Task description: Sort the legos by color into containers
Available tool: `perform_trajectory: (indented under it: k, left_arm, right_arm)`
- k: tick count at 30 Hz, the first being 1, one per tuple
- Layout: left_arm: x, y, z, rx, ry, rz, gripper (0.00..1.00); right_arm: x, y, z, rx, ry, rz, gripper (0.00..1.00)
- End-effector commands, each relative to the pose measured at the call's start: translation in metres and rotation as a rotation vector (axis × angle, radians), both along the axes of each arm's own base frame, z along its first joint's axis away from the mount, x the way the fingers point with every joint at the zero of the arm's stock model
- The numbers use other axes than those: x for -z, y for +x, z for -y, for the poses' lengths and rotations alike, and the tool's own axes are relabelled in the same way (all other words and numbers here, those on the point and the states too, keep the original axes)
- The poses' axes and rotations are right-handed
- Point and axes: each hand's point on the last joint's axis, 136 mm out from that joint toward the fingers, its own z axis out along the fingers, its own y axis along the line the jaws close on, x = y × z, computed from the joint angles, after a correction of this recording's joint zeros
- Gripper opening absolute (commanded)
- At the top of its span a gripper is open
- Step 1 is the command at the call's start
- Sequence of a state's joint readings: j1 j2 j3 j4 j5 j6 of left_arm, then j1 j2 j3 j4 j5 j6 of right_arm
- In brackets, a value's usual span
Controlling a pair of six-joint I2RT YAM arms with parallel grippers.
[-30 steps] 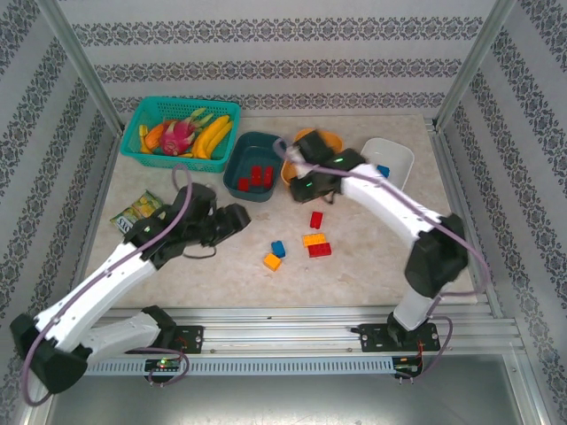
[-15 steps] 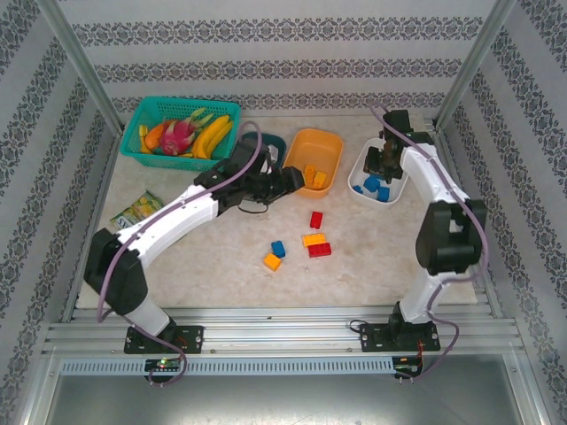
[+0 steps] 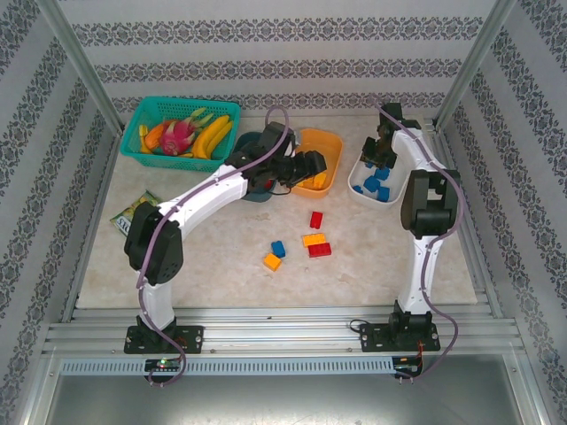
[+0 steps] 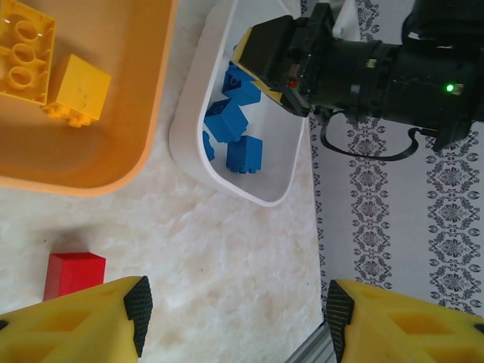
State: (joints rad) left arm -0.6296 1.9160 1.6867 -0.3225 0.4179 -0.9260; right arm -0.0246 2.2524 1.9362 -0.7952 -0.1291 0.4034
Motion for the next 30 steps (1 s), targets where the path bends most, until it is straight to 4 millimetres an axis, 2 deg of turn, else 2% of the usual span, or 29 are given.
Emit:
perform_trajectory:
  k: [1, 4, 7, 12, 16, 19, 22, 25, 30]
  left_arm:
    - [-0.005, -0.004, 0.009, 0.031, 0.016, 0.019, 0.65]
    - [-0.001, -0.006, 0.009, 0.035, 0.034, 0.012, 0.65]
    - [0.005, -0.012, 0.007, 0.045, 0.065, 0.001, 0.65]
    - [0.007, -0.026, 0.005, 0.081, 0.130, 0.008, 0.65]
    - [0.020, -0.052, 0.001, 0.128, 0.243, -0.016, 0.66]
    - [0.037, -0.075, -0.001, 0.154, 0.312, -0.054, 0.68]
    - [0.053, -0.090, -0.004, 0.152, 0.379, -0.076, 0.69]
    - [0.067, -0.093, -0.006, 0.144, 0.432, -0.090, 0.69]
    - [0.095, -0.080, -0.004, 0.157, 0.552, -0.083, 0.70]
  right_arm:
    - [0.007, -0.002, 0.002, 0.034, 0.033, -0.038, 0.31]
    - [0.005, -0.001, 0.002, 0.033, 0.037, -0.039, 0.40]
    - [-0.008, 0.000, 0.001, 0.026, 0.037, -0.014, 0.48]
    - [-0.057, -0.003, -0.002, 0.013, 0.040, 0.080, 0.51]
    - [-0.107, -0.026, -0.015, -0.011, 0.030, 0.171, 0.54]
    - [-0.129, -0.063, -0.032, -0.030, 0.042, 0.217, 0.58]
    - [-0.135, -0.112, -0.053, -0.057, 0.063, 0.241, 0.61]
    - [-0.126, -0.168, -0.071, -0.092, 0.064, 0.221, 0.61]
    - [-0.110, -0.259, -0.086, -0.089, 0.140, 0.200, 0.63]
